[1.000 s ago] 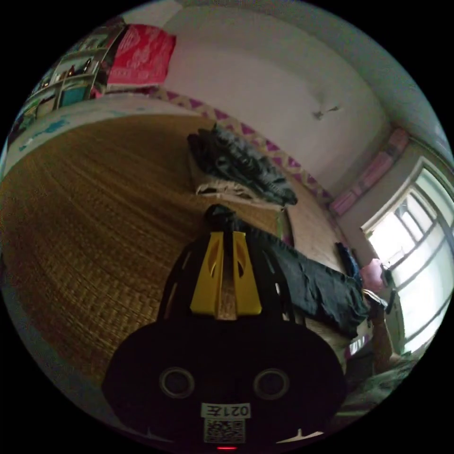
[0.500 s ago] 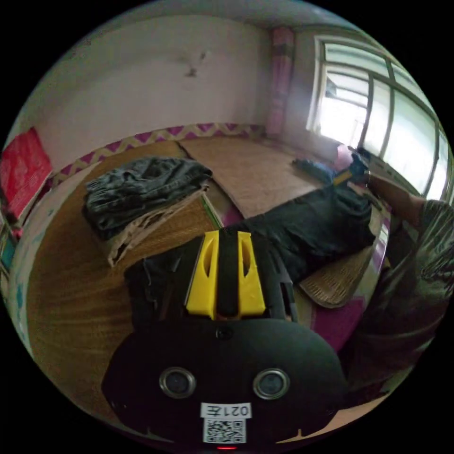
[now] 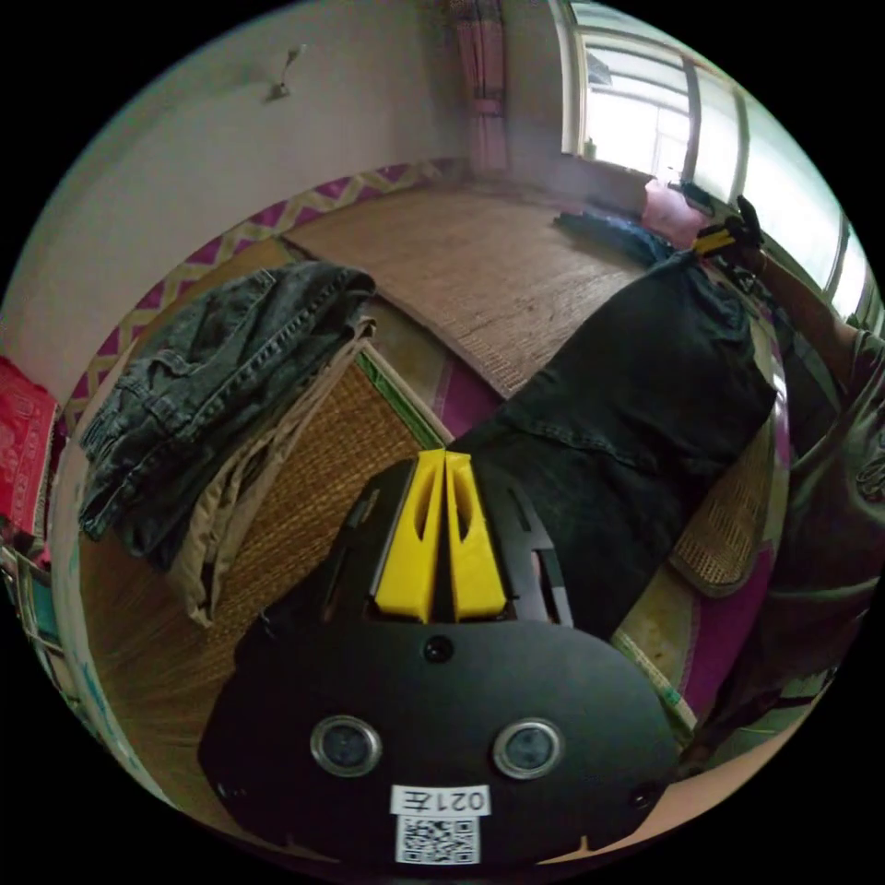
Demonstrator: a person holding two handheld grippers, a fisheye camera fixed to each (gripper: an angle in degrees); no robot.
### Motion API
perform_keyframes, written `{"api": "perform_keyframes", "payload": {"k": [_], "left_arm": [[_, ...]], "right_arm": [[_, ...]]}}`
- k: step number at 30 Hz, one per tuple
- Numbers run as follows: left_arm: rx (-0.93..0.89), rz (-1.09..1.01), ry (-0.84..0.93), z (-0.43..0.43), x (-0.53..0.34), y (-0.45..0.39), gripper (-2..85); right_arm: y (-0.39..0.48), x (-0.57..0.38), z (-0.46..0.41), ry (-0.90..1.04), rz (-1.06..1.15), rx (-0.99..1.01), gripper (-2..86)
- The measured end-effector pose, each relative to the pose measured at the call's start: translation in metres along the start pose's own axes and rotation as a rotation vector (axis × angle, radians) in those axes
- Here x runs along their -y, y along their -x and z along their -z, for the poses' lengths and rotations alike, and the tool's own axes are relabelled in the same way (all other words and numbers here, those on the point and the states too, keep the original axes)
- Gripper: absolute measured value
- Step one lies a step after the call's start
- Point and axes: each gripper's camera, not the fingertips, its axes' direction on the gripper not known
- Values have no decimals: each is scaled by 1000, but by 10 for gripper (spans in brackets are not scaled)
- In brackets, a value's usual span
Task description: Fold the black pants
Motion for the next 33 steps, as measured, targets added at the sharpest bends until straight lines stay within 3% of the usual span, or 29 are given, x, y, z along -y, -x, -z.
{"api": "perform_keyframes", "payload": {"k": [6, 9, 16, 23, 31, 33], "left_arm": [[-19, -12, -367, 139, -57, -40, -9], [-25, -43, -443, 202, -108, -81, -9], [-87, 107, -408, 225, -217, -145, -9], [-50, 499, -446, 191, -298, -122, -8], [213, 662, -420, 195, -278, -83, 51], [236, 690, -357, 180, -259, -60, 60]], "right_arm": [[44, -40, 105, -194, -13, 16, -1], [97, -77, 164, -258, 31, 41, 15], [216, -153, 196, -223, 27, 162, 32], [260, -189, 110, 2, -147, 182, 26], [245, -185, 134, 32, -171, 187, 63], [231, -184, 159, -52, -135, 271, 63]]}}
